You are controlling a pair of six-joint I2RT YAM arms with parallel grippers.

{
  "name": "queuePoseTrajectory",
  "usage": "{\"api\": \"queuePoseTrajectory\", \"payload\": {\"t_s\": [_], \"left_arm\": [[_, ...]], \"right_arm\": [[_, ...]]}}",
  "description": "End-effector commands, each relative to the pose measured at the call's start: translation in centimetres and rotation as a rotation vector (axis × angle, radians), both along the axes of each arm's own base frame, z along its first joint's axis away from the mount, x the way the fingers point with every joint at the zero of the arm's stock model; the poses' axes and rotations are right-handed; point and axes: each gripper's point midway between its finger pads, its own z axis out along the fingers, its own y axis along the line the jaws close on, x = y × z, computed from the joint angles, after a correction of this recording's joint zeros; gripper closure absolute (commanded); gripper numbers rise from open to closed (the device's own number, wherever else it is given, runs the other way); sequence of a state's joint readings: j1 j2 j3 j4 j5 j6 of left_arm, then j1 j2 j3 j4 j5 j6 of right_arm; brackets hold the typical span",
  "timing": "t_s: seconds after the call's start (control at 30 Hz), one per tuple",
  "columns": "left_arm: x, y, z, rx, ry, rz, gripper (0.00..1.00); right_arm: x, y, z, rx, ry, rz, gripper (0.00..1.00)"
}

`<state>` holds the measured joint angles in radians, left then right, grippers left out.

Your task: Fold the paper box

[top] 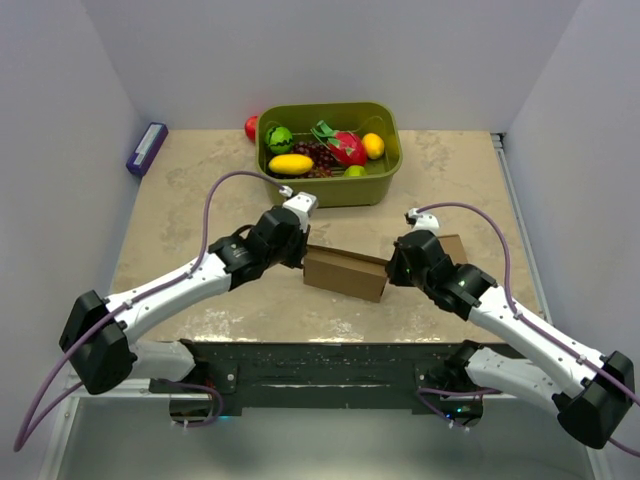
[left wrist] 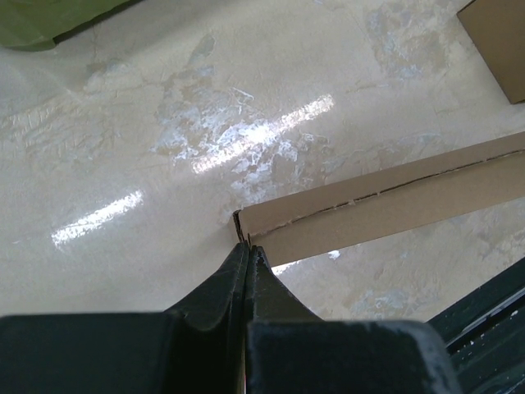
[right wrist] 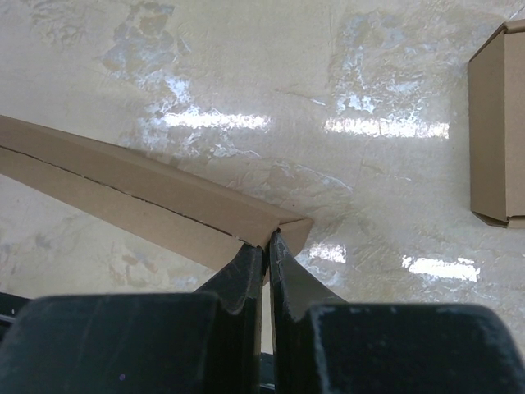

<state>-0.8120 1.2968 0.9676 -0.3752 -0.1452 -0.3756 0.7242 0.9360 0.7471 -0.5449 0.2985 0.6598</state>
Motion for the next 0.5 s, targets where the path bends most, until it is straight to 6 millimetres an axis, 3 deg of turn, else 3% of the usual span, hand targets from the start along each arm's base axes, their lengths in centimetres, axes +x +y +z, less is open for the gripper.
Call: {"api": "queuePoseTrajectory", "payload": {"t_s": [0.0,0.2,0.47], "left_arm": [[-2.1,-1.3,-1.1,-0.064,0.062,-0.06,1.0],[-2.9,-1.5,-2.1,-0.097,0.086,-0.072,1.0],[-3.0,0.0,-3.5,-0.027,0.093,-0.038,1.0]], "right_arm": [[-1.2,0.2,-1.9,-0.034,0.066,0.036,0.99],[-1.1,0.2,-1.8,-0.034,0.064,0.035,0.99],[-1.2,0.1,-2.0,-0.043,0.068,0.033,0.99]]}}
